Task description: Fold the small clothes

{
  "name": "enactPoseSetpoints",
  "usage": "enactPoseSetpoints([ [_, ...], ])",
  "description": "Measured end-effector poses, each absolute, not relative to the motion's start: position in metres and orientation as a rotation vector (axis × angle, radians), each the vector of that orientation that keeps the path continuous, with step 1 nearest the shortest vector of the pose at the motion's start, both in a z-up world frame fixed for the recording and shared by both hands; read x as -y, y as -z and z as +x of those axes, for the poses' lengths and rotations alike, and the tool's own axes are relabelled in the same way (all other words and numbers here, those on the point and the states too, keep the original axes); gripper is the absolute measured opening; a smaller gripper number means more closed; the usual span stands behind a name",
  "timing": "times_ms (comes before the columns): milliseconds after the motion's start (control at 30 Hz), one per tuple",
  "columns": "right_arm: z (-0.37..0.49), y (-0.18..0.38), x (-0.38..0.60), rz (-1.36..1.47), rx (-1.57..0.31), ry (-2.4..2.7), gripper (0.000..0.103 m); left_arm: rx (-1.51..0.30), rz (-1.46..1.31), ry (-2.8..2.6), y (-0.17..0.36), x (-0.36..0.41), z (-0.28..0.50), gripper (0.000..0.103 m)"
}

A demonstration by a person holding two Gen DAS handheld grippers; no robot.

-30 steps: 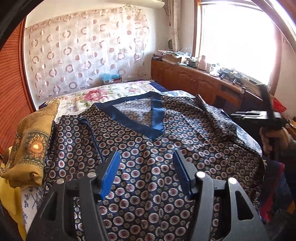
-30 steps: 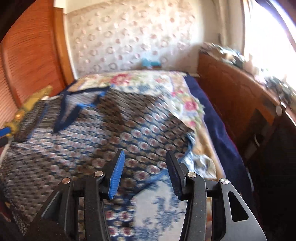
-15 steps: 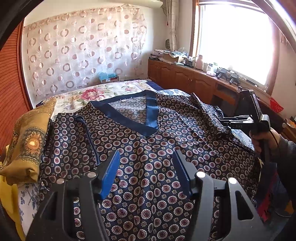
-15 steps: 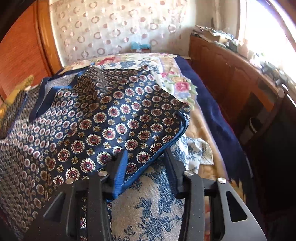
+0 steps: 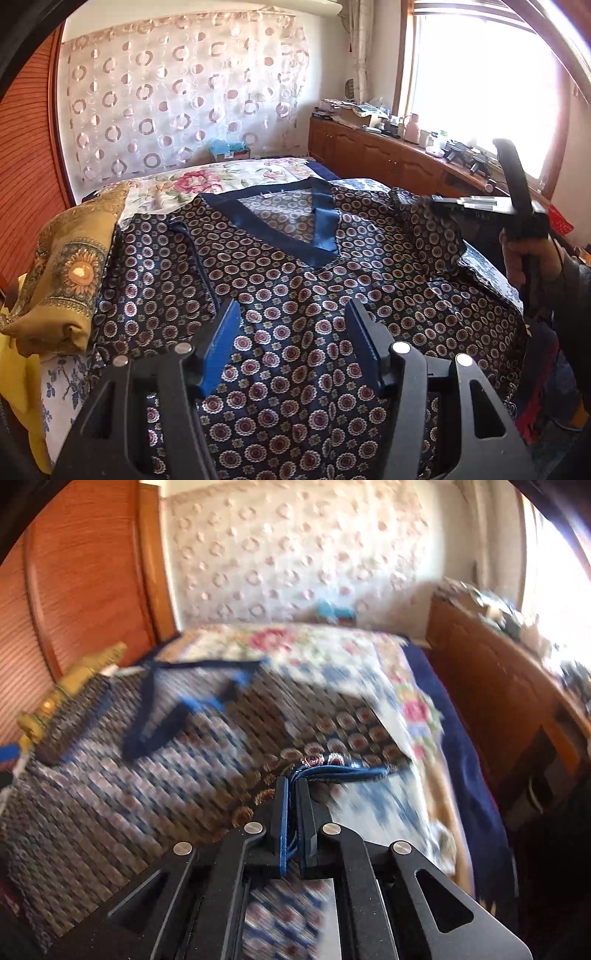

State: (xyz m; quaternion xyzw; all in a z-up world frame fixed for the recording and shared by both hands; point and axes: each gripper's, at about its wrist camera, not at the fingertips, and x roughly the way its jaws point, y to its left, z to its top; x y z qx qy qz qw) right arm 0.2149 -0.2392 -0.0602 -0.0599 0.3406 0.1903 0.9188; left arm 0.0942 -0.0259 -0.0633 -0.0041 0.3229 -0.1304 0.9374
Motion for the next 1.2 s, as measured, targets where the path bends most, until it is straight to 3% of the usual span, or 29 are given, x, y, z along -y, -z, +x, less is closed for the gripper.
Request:
enactPoseSetpoints([
  [67, 0.217, 0.051, 0.221, -0.125, -0.682, -0.448, 0.002, -0.658, -0.009, 0.263, 0.064, 0.023, 0.093, 0.058],
  [100, 0.217, 0.048, 0.212, -0.141, -0.673, -0.454, 0.008, -0.657, -0.007, 0.261, 0.063, 0.023, 0.093, 0.058],
  [167, 0.215, 0.044, 0.200, -0.191, -0.643, -0.443, 0.026, -0.656, -0.005, 0.257, 0.063, 0.021, 0.092, 0.058],
  [200, 0.214, 0.042, 0.197, -0.203, -0.636, -0.449, 0.040, -0.654, -0.006, 0.255, 0.062, 0.020, 0.091, 0.058],
  [233, 0.213, 0.041, 0.197, -0.196, -0.635, -0.457, 0.045, -0.653, -0.006, 0.254, 0.062, 0.019, 0.091, 0.058],
  [833, 0.248, 0.096, 0.246, -0.132, -0.852, -0.304, 0.046, -0.657, -0.020, 0.233, 0.066, 0.013, 0.094, 0.058],
  [1067, 0.285, 0.095, 0.214, -0.344, -0.793, -0.201, 0.046, -0.668, -0.020, 0.216, 0.070, 0.008, 0.095, 0.058],
  [1200, 0.295, 0.069, 0.226, -0.265, -0.705, -0.147, 0.046, -0.669, -0.029, 0.198, 0.072, -0.001, 0.092, 0.058],
])
